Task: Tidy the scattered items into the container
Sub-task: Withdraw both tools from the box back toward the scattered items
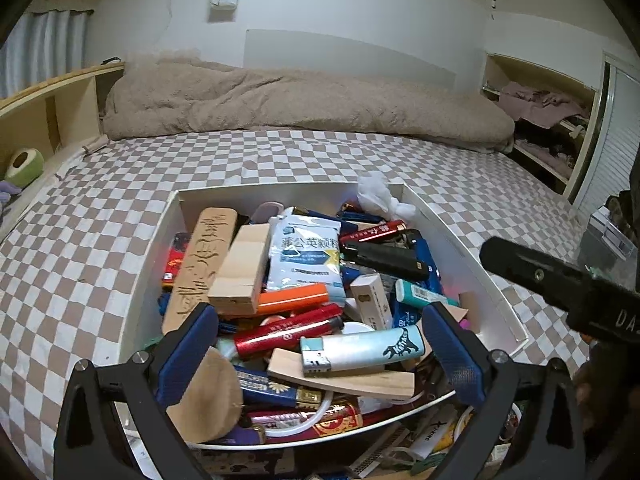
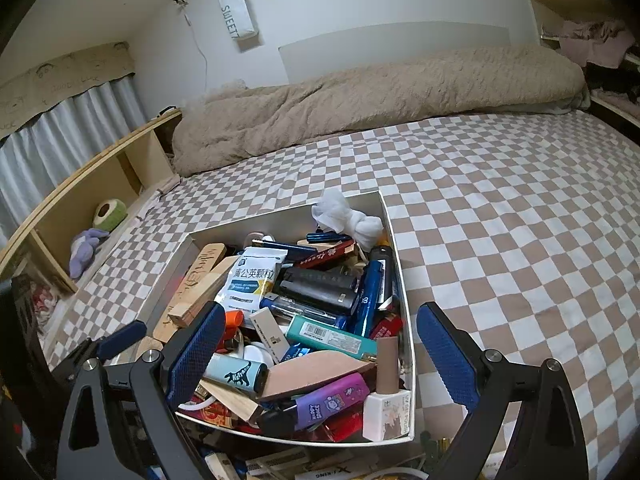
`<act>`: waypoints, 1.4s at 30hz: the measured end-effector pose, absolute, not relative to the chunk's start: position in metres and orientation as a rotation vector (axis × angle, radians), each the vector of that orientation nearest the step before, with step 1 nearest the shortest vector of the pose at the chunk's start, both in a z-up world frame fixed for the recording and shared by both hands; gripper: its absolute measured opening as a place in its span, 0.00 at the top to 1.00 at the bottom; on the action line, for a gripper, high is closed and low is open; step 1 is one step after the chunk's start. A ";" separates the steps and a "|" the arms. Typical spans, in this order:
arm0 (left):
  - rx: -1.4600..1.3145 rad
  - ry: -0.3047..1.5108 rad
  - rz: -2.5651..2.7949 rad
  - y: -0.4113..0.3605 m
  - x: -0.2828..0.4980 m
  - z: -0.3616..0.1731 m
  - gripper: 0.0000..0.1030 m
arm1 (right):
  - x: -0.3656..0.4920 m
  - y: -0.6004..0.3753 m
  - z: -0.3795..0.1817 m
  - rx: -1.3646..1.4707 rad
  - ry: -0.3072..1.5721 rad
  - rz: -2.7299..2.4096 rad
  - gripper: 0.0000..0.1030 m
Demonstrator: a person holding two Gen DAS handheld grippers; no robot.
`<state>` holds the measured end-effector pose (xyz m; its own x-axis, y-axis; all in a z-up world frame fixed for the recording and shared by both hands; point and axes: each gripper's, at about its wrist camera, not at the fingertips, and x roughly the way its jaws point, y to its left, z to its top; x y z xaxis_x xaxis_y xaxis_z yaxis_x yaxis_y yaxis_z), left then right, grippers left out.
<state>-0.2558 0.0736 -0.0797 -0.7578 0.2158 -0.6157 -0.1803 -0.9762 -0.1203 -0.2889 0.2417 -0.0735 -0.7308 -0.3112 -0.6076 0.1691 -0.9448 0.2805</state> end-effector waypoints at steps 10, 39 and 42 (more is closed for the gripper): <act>-0.944 -0.069 2.807 0.062 -0.246 -0.069 0.00 | -0.277 0.238 -0.072 0.992 -0.239 -2.714 0.06; -0.957 -0.033 2.891 0.026 -0.195 -0.069 0.00 | -0.208 0.222 -0.079 0.988 -0.066 -2.810 0.06; -0.957 -0.046 2.891 0.024 -0.191 -0.070 0.00 | -0.203 0.223 -0.084 1.007 -0.050 -2.817 0.06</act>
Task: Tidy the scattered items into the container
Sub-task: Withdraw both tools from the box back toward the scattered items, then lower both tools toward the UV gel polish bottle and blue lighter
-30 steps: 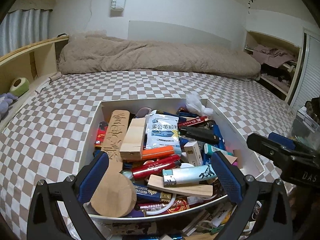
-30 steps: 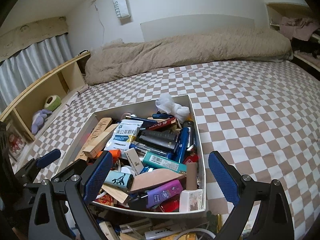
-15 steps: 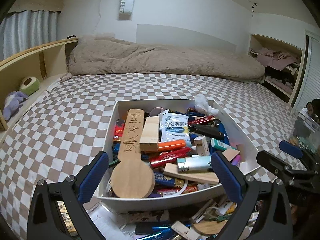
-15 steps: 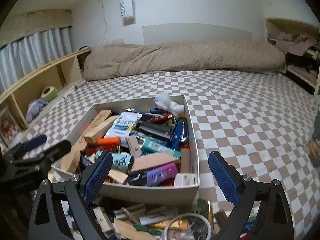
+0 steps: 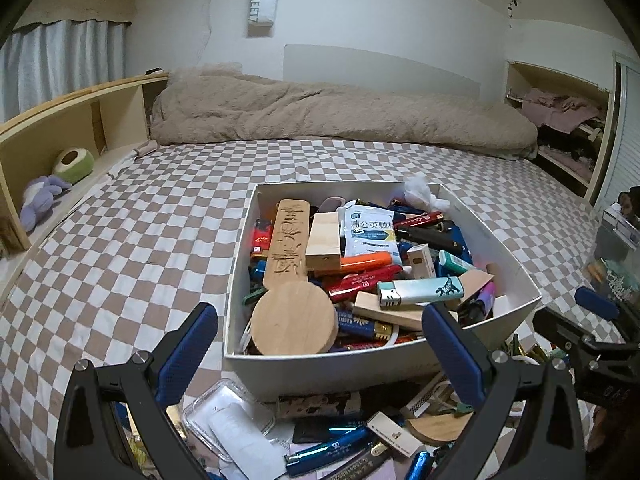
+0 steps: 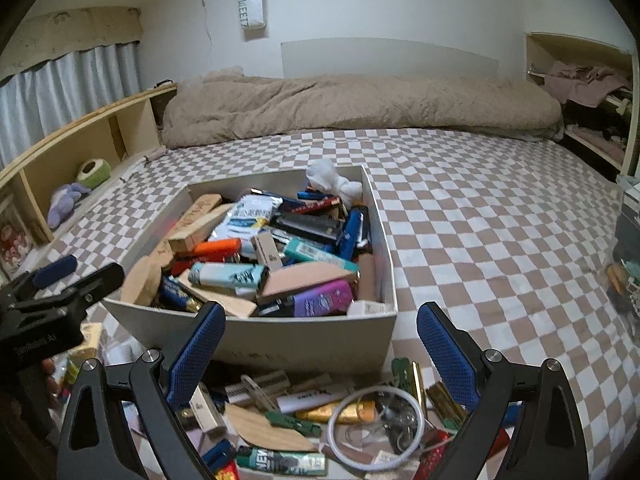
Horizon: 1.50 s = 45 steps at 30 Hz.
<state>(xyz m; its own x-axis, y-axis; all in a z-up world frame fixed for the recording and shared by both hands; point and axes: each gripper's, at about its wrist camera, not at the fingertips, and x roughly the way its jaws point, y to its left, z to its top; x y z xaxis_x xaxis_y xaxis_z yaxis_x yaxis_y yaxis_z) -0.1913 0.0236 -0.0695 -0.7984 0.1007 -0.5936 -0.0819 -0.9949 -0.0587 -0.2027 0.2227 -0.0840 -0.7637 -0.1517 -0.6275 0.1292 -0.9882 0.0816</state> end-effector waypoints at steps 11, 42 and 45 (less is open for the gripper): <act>-1.027 -0.068 2.871 0.012 -0.173 -0.093 0.00 | -0.186 0.228 -0.096 1.066 -0.020 -2.819 0.06; -1.258 0.103 2.606 0.050 -0.111 -0.177 0.00 | -0.143 0.276 -0.158 1.564 0.267 -2.705 0.06; -1.280 0.193 2.598 0.056 -0.107 -0.185 0.00 | -0.148 0.268 -0.169 1.625 0.470 -2.632 0.06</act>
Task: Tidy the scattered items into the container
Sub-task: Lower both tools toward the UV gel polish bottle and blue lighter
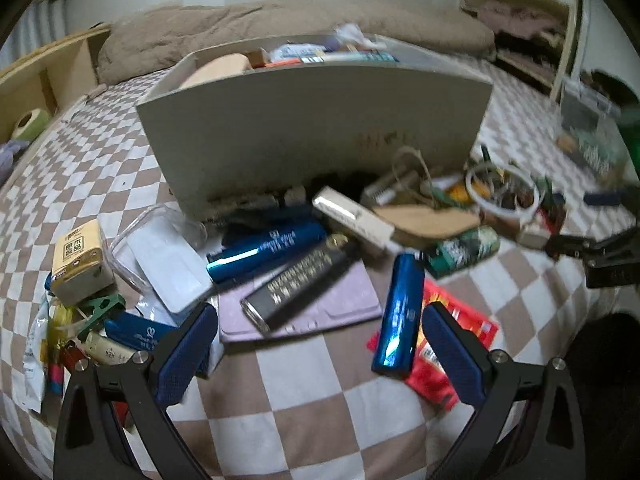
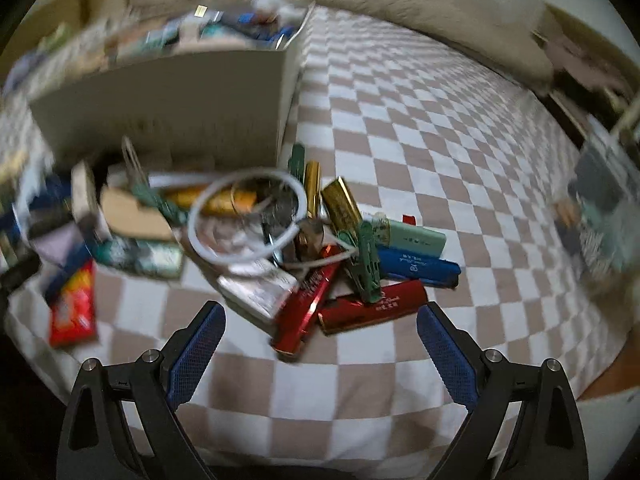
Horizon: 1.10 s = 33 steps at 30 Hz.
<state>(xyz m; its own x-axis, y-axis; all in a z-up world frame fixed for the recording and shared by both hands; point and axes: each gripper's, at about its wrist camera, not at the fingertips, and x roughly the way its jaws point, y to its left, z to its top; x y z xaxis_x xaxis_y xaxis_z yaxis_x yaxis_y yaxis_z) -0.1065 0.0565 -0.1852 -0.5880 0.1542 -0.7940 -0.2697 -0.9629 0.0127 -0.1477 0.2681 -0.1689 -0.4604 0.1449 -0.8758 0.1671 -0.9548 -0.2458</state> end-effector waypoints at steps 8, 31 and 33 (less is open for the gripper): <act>-1.335 0.303 2.557 0.064 -0.103 -0.199 0.00 | -0.156 0.279 -0.195 1.721 0.723 -2.502 0.04; -1.460 0.135 2.716 0.012 -0.098 -0.209 0.00 | -0.140 0.263 -0.167 1.605 0.371 -2.511 0.03; -1.456 0.130 2.716 0.012 -0.097 -0.209 0.00 | -0.149 0.256 -0.172 1.619 0.433 -2.536 0.03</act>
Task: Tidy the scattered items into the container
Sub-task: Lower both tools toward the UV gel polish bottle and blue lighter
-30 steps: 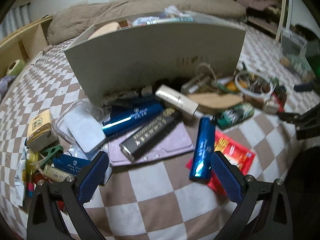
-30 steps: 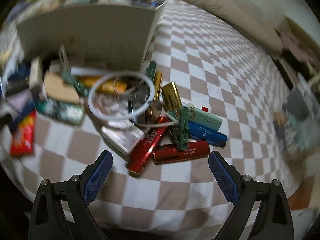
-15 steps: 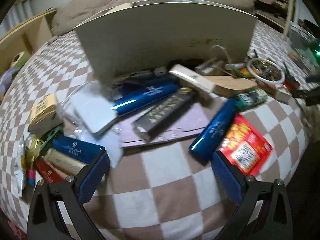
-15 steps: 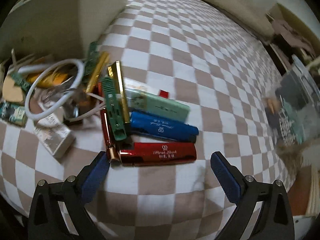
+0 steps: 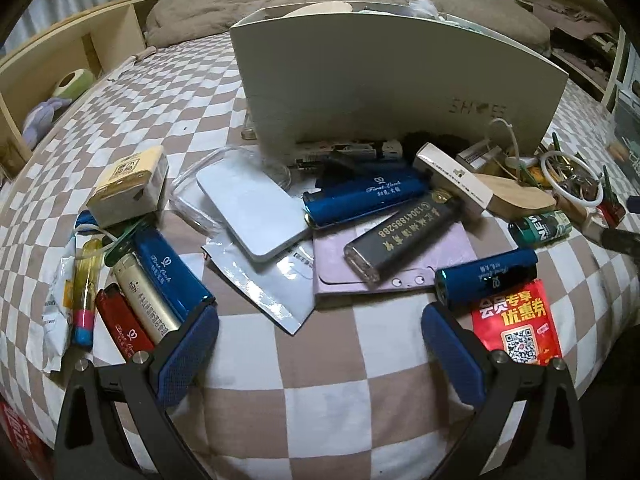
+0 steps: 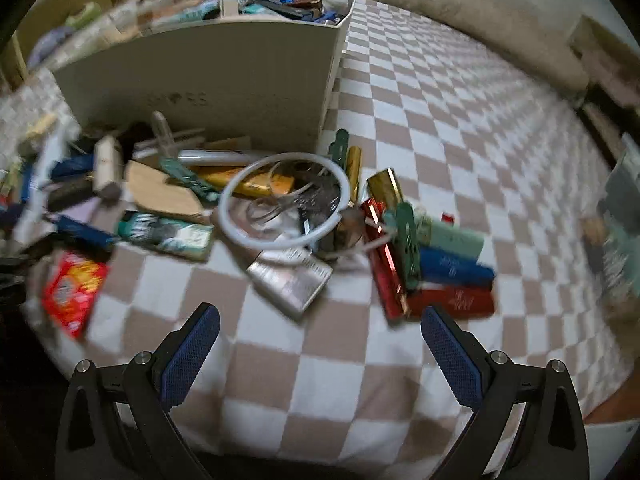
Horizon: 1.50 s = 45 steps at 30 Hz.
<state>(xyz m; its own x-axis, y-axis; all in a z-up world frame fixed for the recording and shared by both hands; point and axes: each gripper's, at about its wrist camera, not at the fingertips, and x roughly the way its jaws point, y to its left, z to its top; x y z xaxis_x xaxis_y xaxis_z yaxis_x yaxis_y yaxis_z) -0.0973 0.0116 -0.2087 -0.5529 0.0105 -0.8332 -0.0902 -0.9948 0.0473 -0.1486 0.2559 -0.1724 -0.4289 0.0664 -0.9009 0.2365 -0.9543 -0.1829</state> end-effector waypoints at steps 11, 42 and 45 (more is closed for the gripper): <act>-1.370 0.107 2.683 0.021 -0.098 -0.195 0.00 | -0.180 0.272 -0.191 1.750 0.377 -2.563 0.03; -1.477 -0.332 2.447 0.066 -0.080 -0.192 0.00 | -0.161 0.295 -0.185 1.622 0.022 -2.113 0.03; -1.485 -0.357 2.474 0.069 -0.079 -0.192 0.00 | -0.189 0.297 -0.191 1.591 0.045 -2.130 0.03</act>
